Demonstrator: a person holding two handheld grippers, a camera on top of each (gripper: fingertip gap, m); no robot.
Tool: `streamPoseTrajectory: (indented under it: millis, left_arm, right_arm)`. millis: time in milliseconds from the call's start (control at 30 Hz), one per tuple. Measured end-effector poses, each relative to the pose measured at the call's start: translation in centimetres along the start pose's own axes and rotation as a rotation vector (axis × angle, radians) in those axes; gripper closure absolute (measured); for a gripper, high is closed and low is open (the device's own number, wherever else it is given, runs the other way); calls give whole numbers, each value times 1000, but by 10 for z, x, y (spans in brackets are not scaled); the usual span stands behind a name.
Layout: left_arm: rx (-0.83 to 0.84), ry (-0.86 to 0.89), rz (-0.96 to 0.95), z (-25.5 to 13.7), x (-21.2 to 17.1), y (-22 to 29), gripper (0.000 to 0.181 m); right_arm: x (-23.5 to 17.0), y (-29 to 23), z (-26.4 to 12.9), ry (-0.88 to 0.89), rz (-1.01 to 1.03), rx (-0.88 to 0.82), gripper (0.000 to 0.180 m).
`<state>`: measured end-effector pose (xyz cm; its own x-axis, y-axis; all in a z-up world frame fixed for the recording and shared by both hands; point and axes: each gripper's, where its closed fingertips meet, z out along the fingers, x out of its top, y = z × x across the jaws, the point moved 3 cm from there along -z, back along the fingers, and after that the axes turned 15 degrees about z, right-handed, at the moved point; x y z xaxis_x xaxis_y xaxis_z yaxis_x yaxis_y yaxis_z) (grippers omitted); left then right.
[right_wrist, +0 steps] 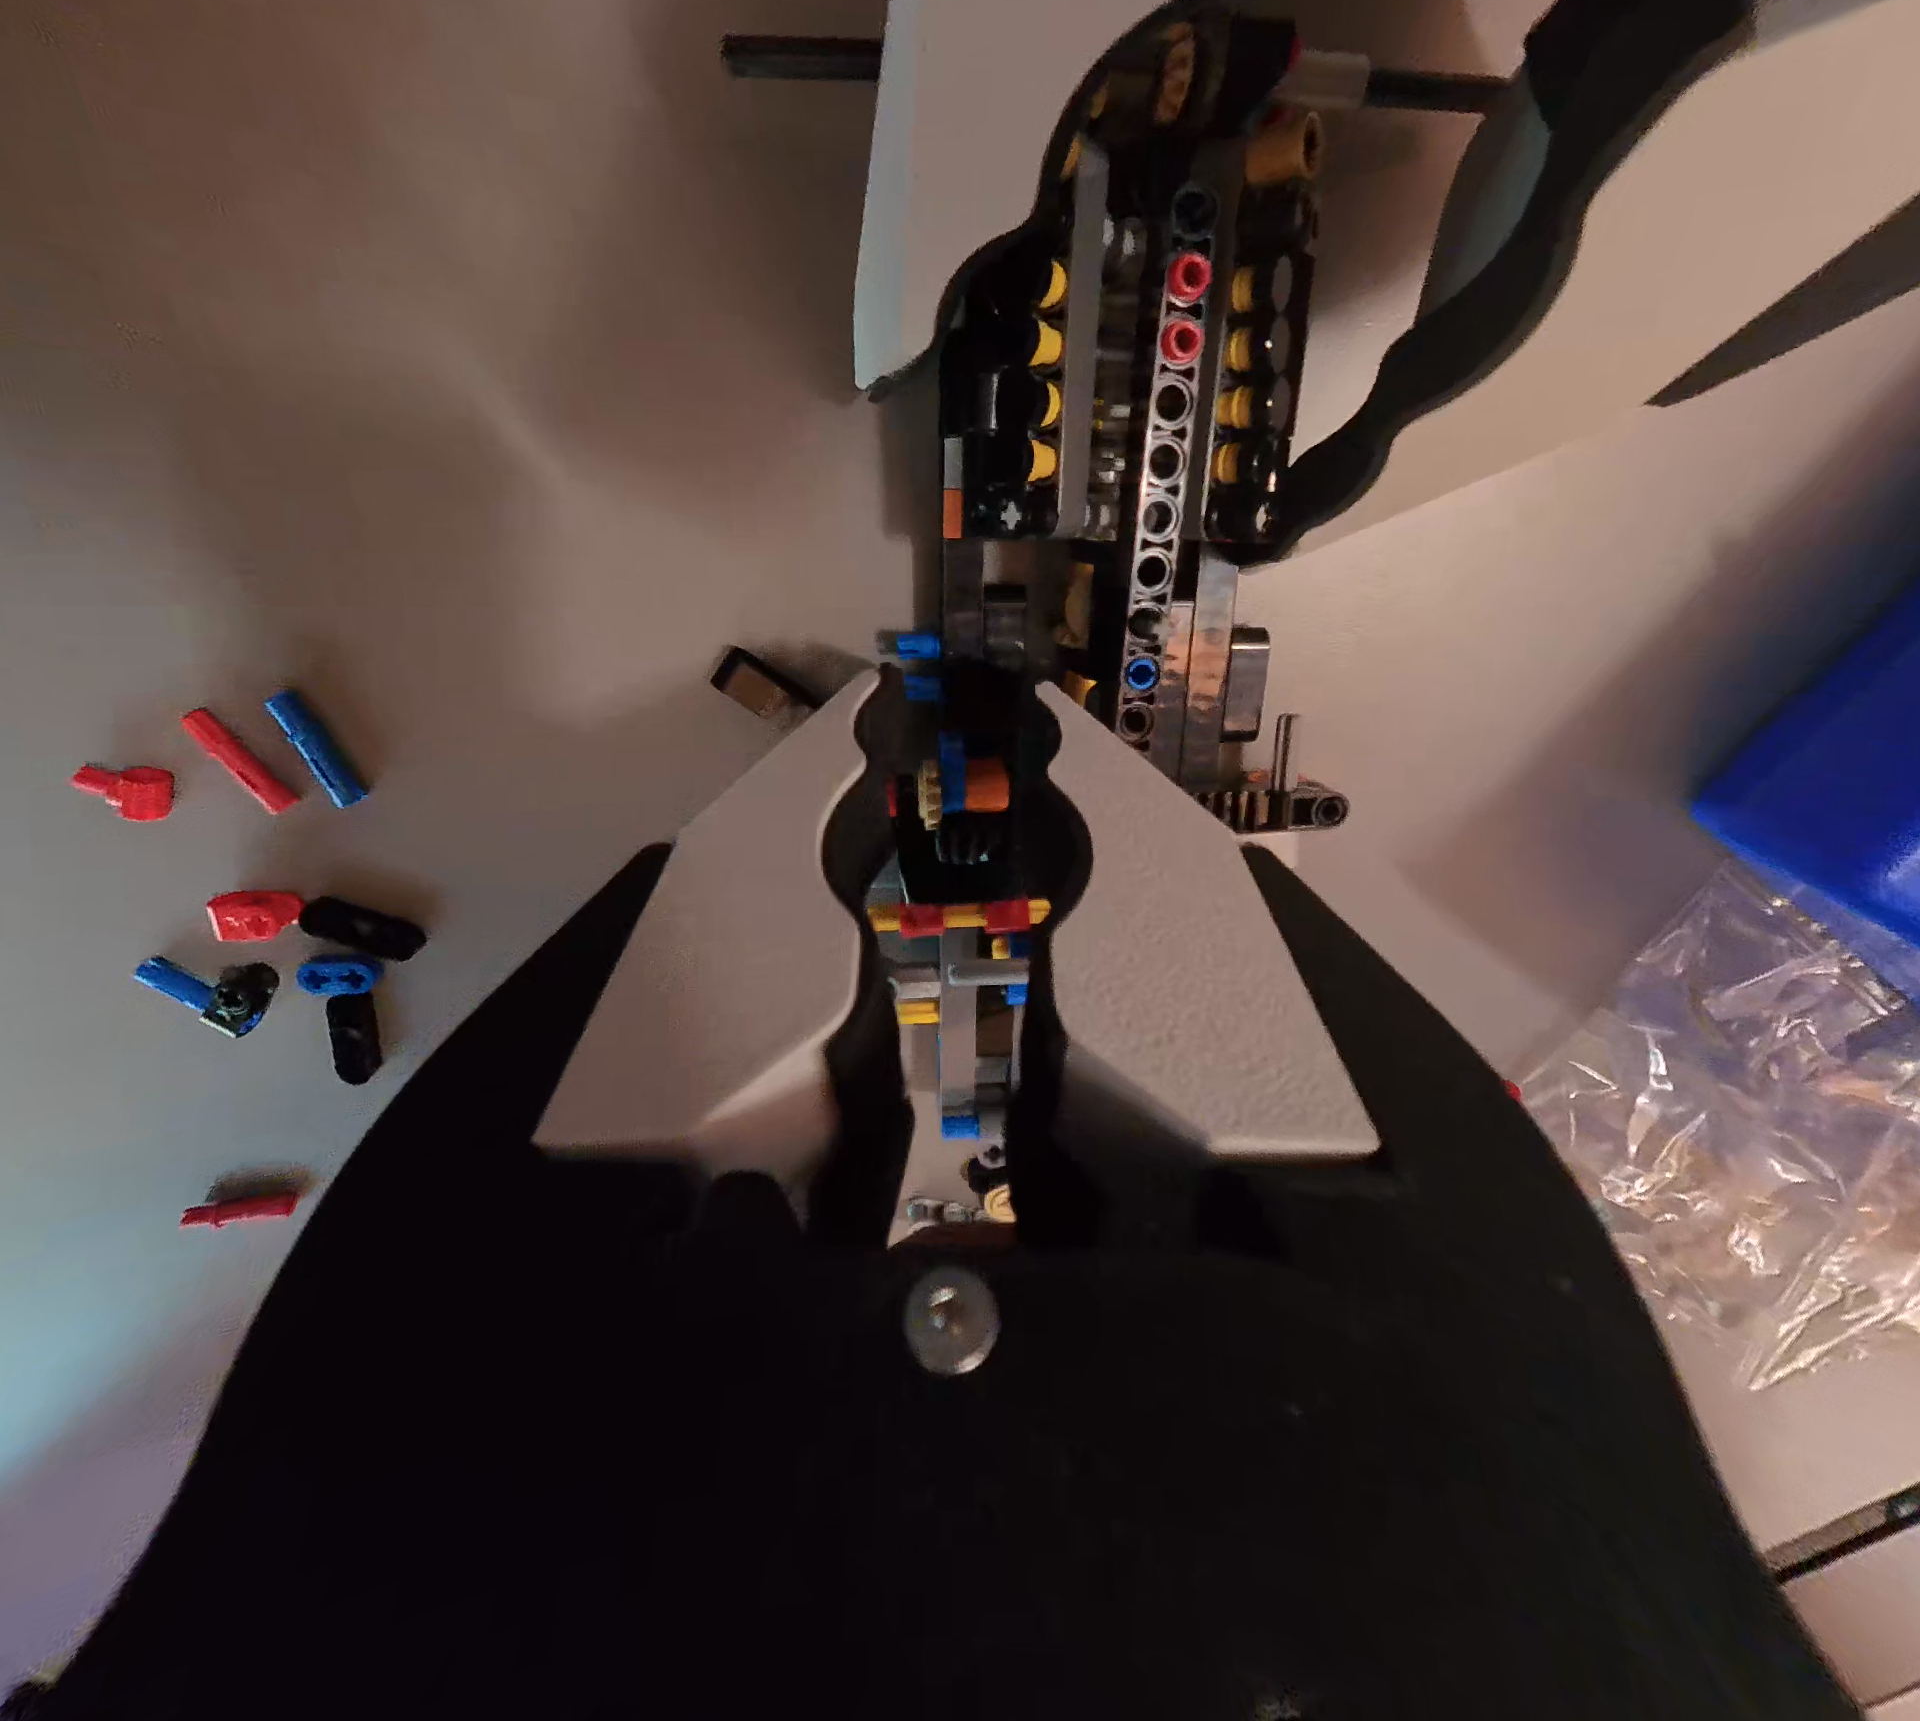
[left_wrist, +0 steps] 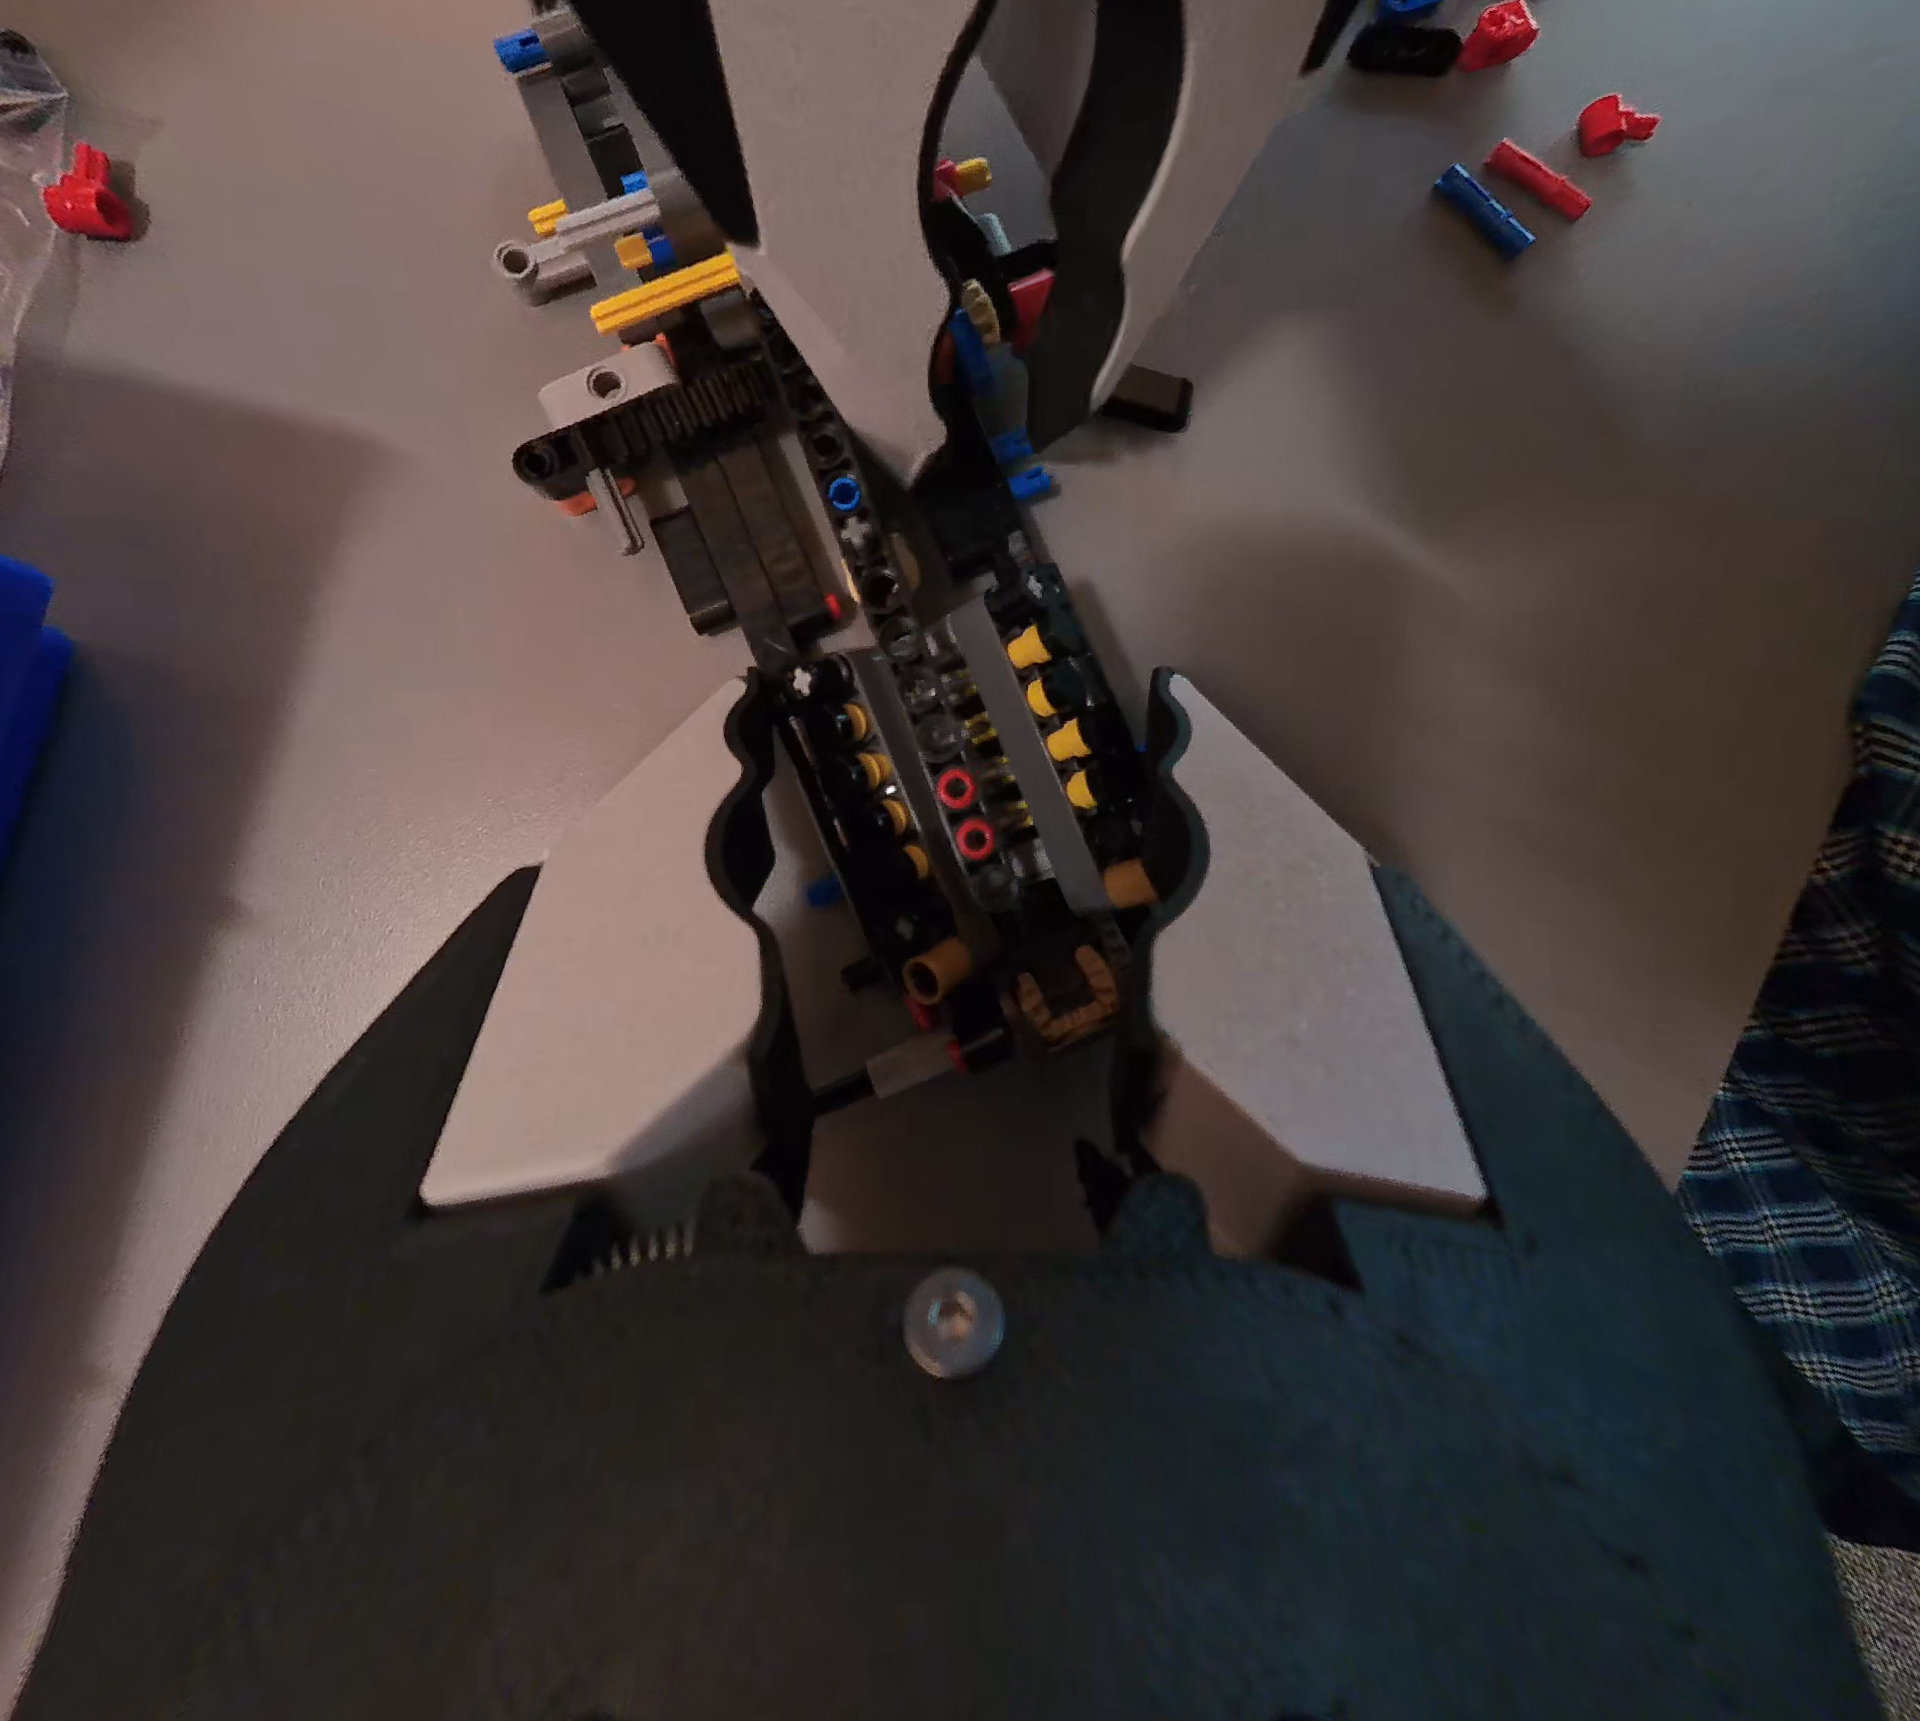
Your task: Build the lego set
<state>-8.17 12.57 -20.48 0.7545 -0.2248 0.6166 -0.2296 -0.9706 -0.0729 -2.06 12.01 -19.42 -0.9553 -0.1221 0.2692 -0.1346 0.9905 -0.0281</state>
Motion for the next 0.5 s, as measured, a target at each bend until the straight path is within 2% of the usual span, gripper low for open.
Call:
streamPoseTrajectory:
  millis: [467,500]
  left_arm:
    - [-1,6,-19,-2,-2,-4,112]
    - [-2,10,-23,-2,-1,-4,113]
  right_arm:
    - [1,2,-1,33,34,-46,164]
    - [1,1,-3,36,34,-54,160]
